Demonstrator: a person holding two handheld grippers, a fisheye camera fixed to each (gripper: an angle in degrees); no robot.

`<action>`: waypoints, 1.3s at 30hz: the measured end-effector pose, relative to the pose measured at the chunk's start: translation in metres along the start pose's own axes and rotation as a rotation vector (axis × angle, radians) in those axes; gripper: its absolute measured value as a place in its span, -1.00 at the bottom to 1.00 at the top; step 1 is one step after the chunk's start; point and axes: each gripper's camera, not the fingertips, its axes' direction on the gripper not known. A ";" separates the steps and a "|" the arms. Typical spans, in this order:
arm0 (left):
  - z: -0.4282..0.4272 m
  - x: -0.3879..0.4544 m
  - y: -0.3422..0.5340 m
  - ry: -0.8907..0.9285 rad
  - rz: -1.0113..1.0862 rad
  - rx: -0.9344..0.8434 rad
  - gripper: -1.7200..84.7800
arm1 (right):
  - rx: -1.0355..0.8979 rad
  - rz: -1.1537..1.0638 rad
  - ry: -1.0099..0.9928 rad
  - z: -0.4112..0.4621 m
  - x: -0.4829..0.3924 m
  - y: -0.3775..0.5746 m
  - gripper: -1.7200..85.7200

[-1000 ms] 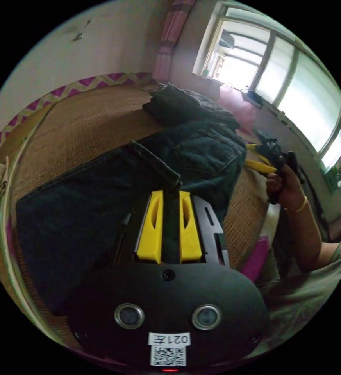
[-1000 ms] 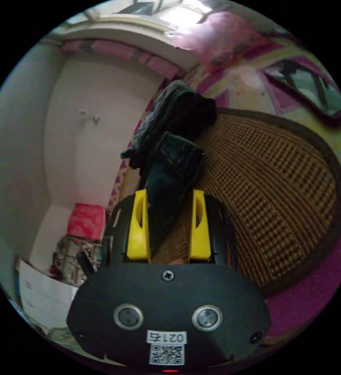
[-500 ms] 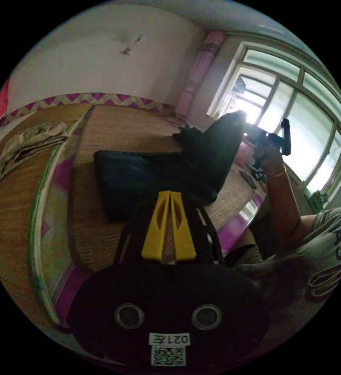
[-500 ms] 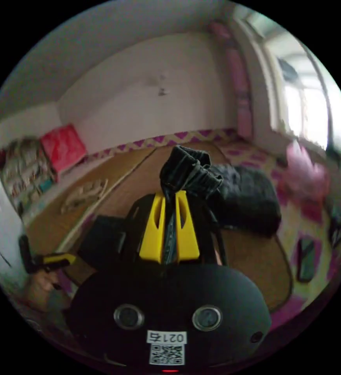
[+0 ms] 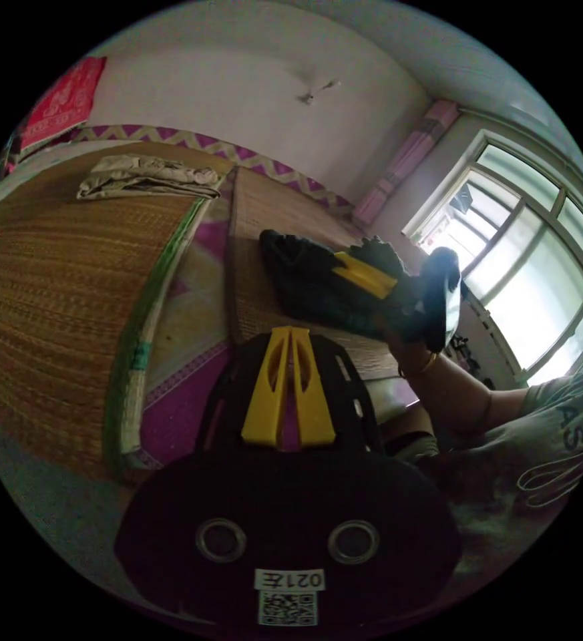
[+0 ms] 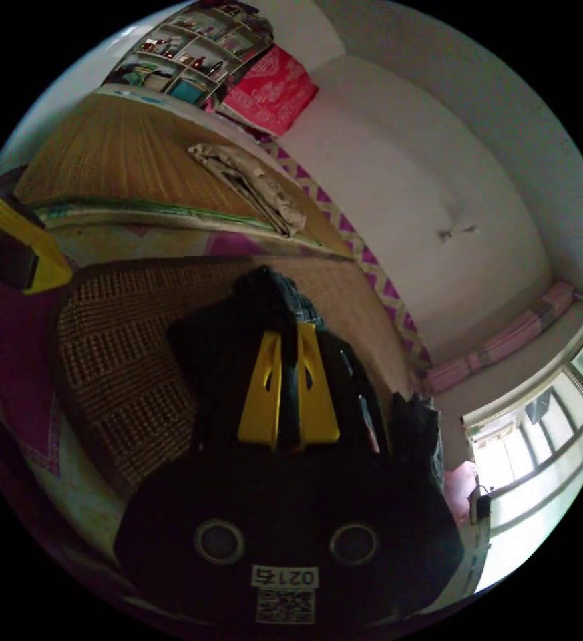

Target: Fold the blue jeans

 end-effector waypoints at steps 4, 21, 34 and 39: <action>-0.009 0.001 -0.037 0.062 0.049 0.022 -0.97 | -0.066 -0.109 -0.083 0.037 -0.033 -0.004 -0.87; -0.009 -0.082 -0.227 0.218 -0.311 -0.164 -0.52 | -0.239 0.820 -0.720 0.227 0.272 0.188 -0.67; -0.031 -0.100 -0.288 0.390 -0.417 -0.264 -0.81 | -0.206 1.157 -1.325 0.392 0.289 0.278 -0.77; -0.092 -0.097 -0.322 0.435 -0.334 -0.119 -0.84 | -0.111 0.958 -1.277 0.369 0.324 0.212 -0.80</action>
